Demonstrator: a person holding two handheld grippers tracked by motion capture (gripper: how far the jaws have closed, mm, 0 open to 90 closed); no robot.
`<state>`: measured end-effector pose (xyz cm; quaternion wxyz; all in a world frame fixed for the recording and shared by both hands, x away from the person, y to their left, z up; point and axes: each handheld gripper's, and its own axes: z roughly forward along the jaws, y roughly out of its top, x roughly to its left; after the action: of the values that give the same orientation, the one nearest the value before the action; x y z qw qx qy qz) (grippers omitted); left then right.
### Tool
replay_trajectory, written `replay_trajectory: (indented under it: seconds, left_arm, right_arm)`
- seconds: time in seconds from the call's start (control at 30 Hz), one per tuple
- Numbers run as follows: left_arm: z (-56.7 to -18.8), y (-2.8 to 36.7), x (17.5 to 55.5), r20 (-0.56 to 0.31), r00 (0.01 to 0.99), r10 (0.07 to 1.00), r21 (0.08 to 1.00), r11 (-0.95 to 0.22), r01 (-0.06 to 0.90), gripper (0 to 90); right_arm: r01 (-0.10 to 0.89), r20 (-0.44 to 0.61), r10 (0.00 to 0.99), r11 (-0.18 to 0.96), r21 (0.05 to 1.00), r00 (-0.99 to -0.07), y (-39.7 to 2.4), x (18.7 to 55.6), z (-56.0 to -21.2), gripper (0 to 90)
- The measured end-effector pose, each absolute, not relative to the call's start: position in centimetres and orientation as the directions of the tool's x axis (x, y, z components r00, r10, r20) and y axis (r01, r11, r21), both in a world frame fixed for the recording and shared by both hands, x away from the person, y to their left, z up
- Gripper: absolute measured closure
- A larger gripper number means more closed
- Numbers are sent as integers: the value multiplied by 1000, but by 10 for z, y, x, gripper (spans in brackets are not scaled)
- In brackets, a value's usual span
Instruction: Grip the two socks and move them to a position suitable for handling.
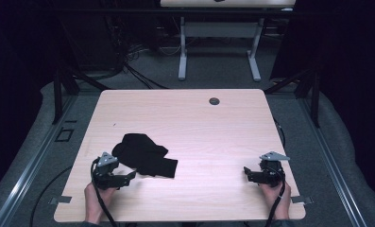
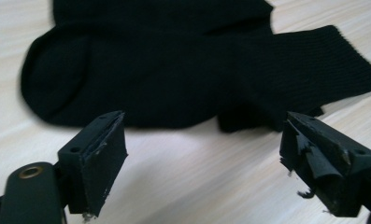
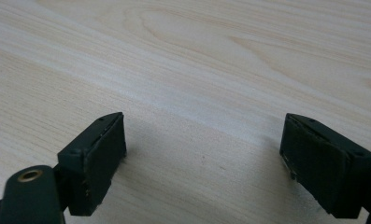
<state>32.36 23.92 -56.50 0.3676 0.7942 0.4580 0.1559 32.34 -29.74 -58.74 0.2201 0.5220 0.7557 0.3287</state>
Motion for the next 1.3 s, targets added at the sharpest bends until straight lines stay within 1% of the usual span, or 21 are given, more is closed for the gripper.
replay_trajectory:
  seconds: [0.03, 0.07, 0.13, 0.17, 0.2, 0.3, 0.37, 0.4, 0.43, 0.63, 0.83, 0.97, 1.07, 1.2, 1.3]
  left_arm:
    - [-563, 234, 327, -83, 534, 841, 718, -321, 618, 158]
    - [-562, 229, 331, -77, 541, 837, 704, -339, 624, 209]
    - [-562, 223, 336, -69, 554, 830, 685, -365, 631, 249]
    - [-563, 220, 339, -62, 562, 825, 673, -382, 634, 249]
    - [-564, 218, 340, -49, 566, 823, 670, -393, 630, 299]
    - [-566, 213, 341, -21, 595, 803, 672, -430, 603, 559]
    - [-566, 211, 340, 7, 601, 799, 681, -444, 583, 713]
    - [-565, 210, 340, 23, 600, 799, 678, -454, 578, 806]
    - [-564, 209, 340, 35, 600, 799, 678, -460, 573, 836]
    - [-546, 206, 339, 63, 579, 813, 708, -446, 548, 855]
    - [-507, 200, 327, 111, 569, 815, 760, -439, 480, 855]
    - [-480, 189, 313, 102, 597, 796, 790, -429, 438, 854]
    - [-467, 177, 305, 95, 623, 776, 804, -430, 412, 852]
    - [-460, 155, 295, 106, 662, 742, 804, -456, 382, 844]
    - [-463, 138, 291, 82, 700, 709, 802, -464, 376, 836]
  right_arm:
    - [644, 11, 934, 239, 727, -358, -297, 323, -587, 140]
    - [644, 10, 934, 239, 727, -358, -297, 323, -587, 141]
    - [645, 9, 933, 242, 725, -360, -298, 323, -587, 141]
    - [645, 9, 933, 242, 725, -360, -298, 323, -587, 141]
    - [645, 9, 933, 242, 725, -360, -298, 323, -587, 142]
    - [643, 9, 933, 242, 726, -361, -298, 323, -587, 142]
    - [643, 8, 933, 241, 727, -360, -297, 323, -587, 143]
    - [642, 9, 933, 241, 728, -360, -298, 323, -587, 144]
    - [642, 9, 933, 241, 728, -360, -298, 323, -587, 144]
    - [642, 10, 933, 241, 728, -361, -298, 323, -587, 144]
    - [642, 9, 932, 241, 728, -361, -298, 323, -587, 145]
    - [642, 10, 933, 241, 728, -361, -298, 323, -587, 145]
    - [642, 10, 932, 241, 728, -361, -298, 323, -587, 145]
    - [642, 10, 932, 241, 728, -361, -298, 323, -587, 145]
    - [642, 10, 932, 241, 728, -362, -298, 323, -587, 145]
